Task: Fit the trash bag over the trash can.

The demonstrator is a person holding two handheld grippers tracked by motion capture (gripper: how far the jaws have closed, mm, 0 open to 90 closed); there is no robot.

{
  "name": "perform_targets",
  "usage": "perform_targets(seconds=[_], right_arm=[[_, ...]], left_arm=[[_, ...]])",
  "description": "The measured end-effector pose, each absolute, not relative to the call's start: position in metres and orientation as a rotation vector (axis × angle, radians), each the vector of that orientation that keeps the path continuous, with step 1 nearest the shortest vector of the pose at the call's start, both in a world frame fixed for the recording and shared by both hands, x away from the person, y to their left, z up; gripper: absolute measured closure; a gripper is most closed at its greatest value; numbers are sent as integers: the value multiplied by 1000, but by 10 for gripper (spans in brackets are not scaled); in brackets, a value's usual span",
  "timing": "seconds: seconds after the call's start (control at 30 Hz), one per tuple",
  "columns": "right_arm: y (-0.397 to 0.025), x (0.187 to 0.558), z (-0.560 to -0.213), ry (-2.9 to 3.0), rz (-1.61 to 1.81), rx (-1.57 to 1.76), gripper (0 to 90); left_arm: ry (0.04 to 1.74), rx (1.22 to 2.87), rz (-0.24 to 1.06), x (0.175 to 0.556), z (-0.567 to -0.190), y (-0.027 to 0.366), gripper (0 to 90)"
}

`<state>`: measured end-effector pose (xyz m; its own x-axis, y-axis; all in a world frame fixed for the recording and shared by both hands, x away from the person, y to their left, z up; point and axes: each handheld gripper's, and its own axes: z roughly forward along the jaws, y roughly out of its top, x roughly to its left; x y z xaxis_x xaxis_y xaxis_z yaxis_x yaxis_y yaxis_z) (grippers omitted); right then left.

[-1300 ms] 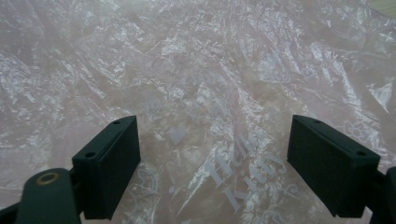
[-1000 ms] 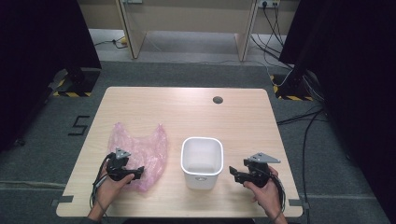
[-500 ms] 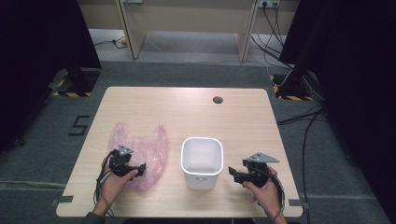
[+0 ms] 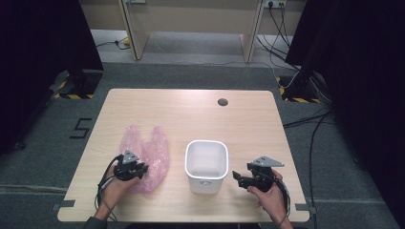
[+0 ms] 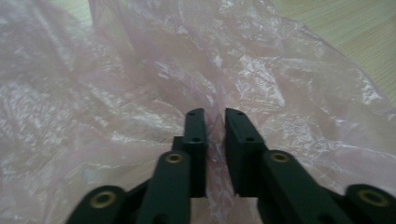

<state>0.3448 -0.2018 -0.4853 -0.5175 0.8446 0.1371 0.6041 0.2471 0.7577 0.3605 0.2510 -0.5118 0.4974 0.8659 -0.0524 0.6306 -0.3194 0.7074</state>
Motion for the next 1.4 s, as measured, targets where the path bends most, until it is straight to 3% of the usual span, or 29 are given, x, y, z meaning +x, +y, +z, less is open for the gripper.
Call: perform_targets(seconds=[0.13,0.4,0.63,1.0,1.2,1.4], right_arm=[[-202,345,-484,2220,1152,1348,295],[-204,345,-472,2178,1206,1348,295],[-209,338,-429,2106,1303,1278,295],[-177,348,-356,2144,1381,1045,283],[-148,357,-326,2203,1511,991,260],[-125,371,-319,2278,1582,1006,238]], left_arm=[[1201,2044,456,360,-508,253,893],[1123,1949,513,356,-471,250,897],[1043,1864,568,354,-428,246,896],[838,1782,626,358,-349,201,896],[753,1763,623,362,-329,168,896],[685,1770,613,359,-322,143,897]])
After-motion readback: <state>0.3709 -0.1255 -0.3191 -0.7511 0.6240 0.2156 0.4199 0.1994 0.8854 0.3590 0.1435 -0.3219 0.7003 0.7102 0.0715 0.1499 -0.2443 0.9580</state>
